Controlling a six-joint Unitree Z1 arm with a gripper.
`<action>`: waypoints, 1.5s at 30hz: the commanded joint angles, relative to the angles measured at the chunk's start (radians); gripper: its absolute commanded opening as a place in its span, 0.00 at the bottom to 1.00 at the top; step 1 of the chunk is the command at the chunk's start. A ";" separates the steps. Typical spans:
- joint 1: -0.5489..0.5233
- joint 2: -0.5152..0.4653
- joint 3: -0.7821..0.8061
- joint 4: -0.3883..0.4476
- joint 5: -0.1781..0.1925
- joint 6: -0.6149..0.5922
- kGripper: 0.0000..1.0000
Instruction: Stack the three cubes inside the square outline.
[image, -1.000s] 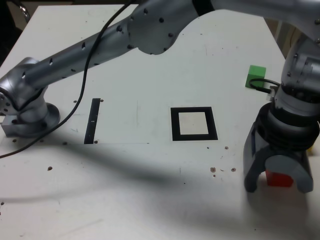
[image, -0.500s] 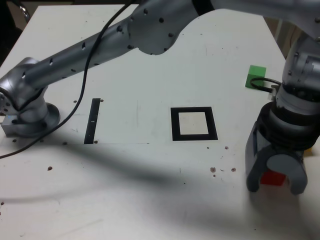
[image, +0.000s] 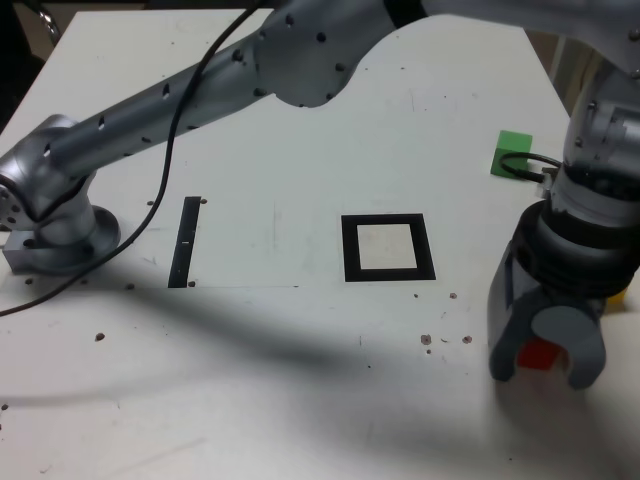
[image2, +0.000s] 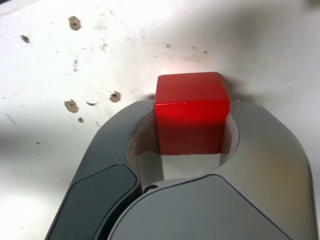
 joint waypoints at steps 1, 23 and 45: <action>0.001 -0.022 0.015 0.015 0.004 0.004 0.30; 0.100 -0.425 0.557 -0.080 0.066 0.058 0.30; 0.244 -0.604 1.048 -0.478 -0.005 0.080 0.30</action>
